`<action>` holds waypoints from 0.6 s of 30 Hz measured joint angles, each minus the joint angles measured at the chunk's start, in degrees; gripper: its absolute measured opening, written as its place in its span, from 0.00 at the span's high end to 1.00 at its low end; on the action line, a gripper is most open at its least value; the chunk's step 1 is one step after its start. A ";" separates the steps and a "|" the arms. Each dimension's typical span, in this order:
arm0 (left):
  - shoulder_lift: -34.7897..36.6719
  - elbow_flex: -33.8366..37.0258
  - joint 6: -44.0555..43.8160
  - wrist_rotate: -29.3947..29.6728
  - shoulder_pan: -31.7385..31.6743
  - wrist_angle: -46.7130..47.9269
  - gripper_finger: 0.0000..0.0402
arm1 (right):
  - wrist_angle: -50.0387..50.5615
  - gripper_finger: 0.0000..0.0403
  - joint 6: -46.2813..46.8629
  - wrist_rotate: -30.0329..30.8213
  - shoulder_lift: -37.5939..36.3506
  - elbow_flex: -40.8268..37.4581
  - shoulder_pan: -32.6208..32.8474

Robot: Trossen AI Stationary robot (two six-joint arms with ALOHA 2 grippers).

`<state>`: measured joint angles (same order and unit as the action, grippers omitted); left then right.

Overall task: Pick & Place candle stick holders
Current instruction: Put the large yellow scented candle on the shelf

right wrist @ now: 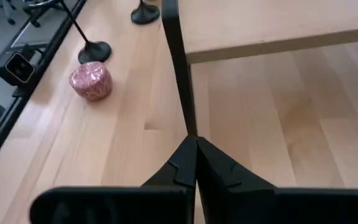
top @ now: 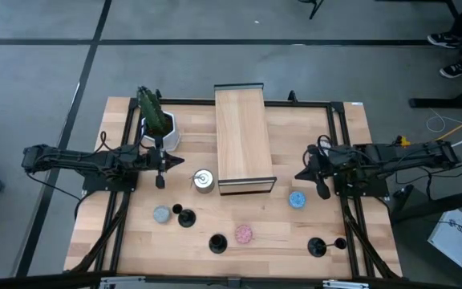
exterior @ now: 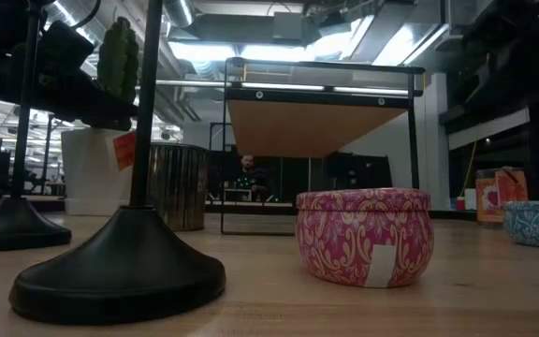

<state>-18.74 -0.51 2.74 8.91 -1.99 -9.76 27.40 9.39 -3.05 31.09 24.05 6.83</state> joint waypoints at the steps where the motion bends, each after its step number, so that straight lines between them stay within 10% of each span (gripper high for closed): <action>1: 0.00 0.02 0.00 0.02 0.01 -0.02 0.99 | 0.41 0.97 0.00 -0.01 0.11 0.00 0.00; 18: 0.00 0.02 0.00 0.02 0.02 -0.02 0.99 | 8.36 0.97 14.62 0.57 4.35 2.60 -4.39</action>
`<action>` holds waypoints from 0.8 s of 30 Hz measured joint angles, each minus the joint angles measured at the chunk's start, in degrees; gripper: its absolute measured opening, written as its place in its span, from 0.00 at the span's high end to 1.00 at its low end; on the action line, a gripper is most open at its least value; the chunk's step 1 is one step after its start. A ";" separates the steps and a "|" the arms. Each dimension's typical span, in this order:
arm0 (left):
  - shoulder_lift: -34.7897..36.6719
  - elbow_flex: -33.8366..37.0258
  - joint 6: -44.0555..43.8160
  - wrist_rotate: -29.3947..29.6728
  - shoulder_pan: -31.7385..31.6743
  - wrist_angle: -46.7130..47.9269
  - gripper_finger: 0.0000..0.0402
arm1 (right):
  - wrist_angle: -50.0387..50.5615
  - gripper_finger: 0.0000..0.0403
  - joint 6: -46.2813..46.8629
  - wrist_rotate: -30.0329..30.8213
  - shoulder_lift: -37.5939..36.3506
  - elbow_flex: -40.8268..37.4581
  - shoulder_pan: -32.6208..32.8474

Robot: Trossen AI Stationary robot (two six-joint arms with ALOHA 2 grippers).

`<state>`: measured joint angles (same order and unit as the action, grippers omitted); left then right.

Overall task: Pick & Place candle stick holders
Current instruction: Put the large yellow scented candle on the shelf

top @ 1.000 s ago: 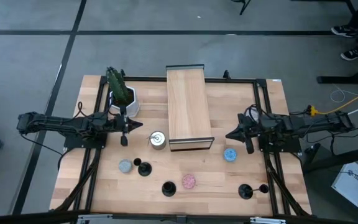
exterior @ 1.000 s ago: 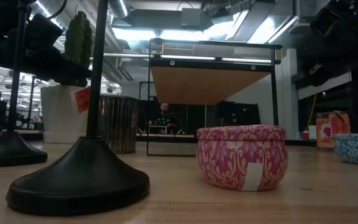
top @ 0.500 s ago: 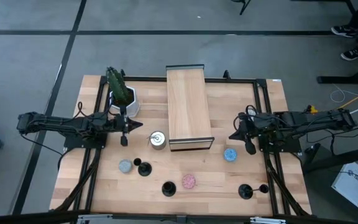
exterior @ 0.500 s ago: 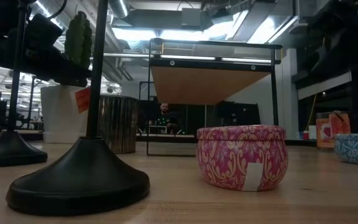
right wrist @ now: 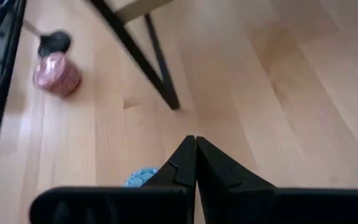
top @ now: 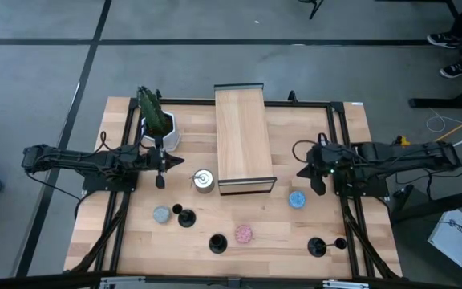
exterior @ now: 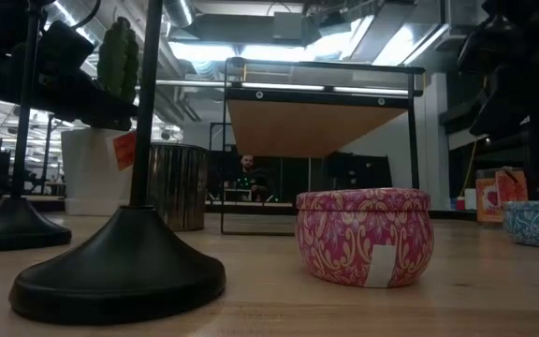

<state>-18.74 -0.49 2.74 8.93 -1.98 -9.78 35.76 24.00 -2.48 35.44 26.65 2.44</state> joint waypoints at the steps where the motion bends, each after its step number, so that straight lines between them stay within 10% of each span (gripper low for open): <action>1: 0.02 0.00 0.00 0.00 0.00 0.02 0.99 | 1.51 0.97 1.62 0.68 0.56 1.12 -0.37; 24: 0.02 -0.02 0.00 0.00 -0.02 0.02 0.99 | 32.30 0.97 9.14 3.95 12.76 17.07 -8.36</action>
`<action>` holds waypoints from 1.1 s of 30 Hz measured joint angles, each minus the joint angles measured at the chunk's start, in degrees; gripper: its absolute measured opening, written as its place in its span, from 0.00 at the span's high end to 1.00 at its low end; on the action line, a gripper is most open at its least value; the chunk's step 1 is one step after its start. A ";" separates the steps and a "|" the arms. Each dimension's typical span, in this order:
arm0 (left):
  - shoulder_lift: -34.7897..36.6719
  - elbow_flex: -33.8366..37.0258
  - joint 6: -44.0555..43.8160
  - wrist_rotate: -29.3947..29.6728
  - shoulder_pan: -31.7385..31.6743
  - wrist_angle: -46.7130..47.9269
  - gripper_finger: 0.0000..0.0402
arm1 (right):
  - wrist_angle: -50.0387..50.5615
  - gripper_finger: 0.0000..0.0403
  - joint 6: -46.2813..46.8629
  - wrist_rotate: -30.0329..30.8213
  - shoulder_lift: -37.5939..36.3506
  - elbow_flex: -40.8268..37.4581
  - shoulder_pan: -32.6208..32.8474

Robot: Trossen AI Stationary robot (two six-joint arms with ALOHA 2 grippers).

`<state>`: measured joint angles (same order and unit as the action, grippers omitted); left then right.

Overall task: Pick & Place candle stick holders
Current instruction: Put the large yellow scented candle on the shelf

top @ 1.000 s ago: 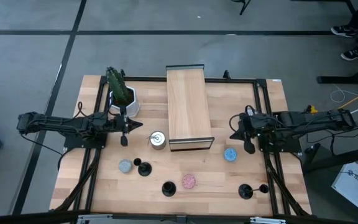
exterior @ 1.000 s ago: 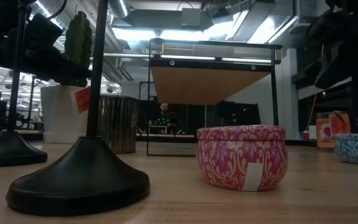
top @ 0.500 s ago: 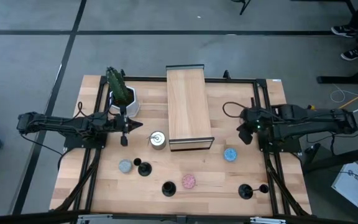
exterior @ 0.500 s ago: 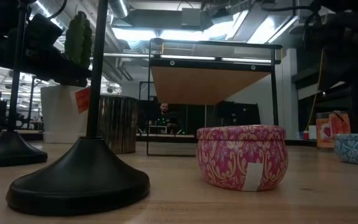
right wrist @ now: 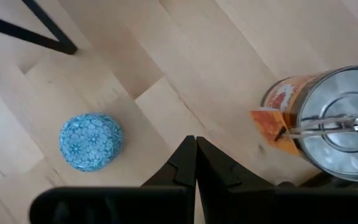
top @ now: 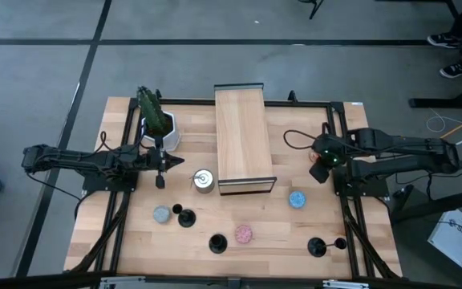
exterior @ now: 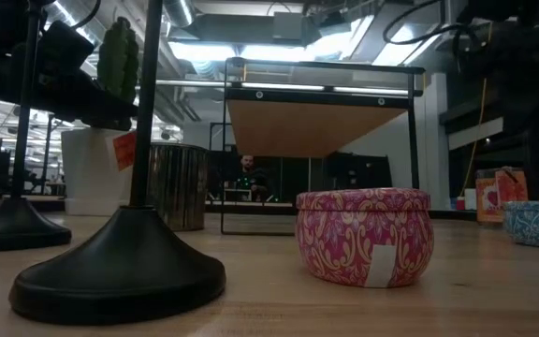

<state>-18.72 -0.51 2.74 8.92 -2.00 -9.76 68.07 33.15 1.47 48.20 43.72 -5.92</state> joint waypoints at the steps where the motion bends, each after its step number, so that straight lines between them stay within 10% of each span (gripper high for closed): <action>1: 0.00 0.02 0.00 0.00 0.02 0.00 0.99 | -0.17 0.97 -0.09 0.01 0.37 0.00 -0.58; 24: 0.00 0.02 0.00 0.00 0.02 0.02 0.99 | -4.30 0.96 0.98 -0.77 8.80 0.00 -8.10; 33: -0.02 0.02 0.00 0.00 0.00 0.02 0.99 | -9.62 0.74 5.01 -1.67 10.68 0.00 -7.16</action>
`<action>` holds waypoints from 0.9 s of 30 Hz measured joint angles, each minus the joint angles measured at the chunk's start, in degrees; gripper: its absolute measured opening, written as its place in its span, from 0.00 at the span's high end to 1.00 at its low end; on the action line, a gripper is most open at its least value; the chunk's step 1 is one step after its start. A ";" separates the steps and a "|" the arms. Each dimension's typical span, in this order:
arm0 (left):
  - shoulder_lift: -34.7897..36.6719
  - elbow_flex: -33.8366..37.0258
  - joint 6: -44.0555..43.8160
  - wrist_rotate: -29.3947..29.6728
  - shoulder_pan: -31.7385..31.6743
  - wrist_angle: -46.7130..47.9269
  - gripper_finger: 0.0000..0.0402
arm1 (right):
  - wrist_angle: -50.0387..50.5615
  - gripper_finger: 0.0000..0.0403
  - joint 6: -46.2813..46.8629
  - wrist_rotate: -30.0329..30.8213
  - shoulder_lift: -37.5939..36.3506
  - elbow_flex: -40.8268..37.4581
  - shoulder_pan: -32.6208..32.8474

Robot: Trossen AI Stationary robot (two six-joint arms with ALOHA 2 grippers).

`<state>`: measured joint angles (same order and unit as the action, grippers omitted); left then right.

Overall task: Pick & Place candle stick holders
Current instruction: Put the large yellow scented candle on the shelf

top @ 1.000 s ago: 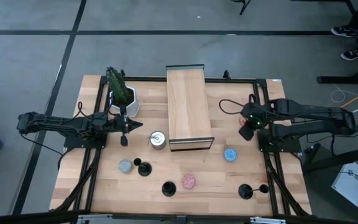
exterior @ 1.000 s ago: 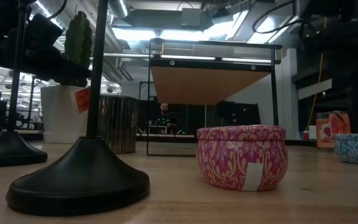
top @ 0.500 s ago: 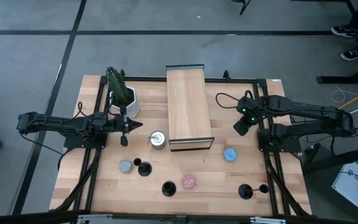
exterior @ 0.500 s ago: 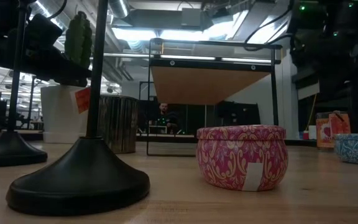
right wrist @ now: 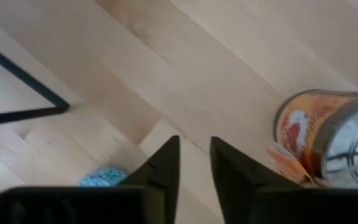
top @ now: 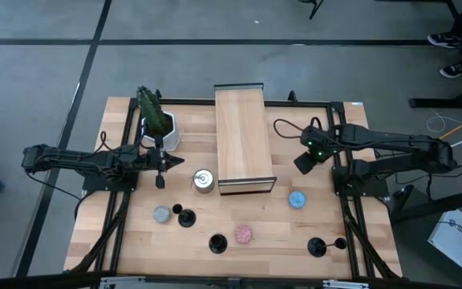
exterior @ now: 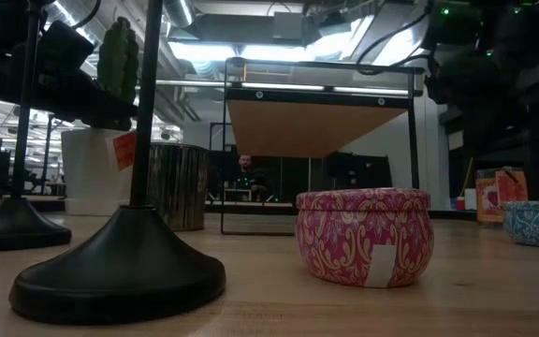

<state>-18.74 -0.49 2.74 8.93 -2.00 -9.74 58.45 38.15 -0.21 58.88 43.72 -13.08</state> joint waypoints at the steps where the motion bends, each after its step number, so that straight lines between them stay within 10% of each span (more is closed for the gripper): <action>1: 0.01 0.00 0.00 0.00 0.01 0.00 0.99 | 0.09 0.71 0.00 -0.07 0.09 0.05 0.00; 27: 0.02 0.00 0.00 0.00 0.00 0.02 0.99 | 15.97 0.65 -7.30 9.18 8.79 8.50 -7.04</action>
<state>-18.72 -0.49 2.74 8.93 -2.00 -9.72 74.42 30.86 8.97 67.67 52.23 -20.12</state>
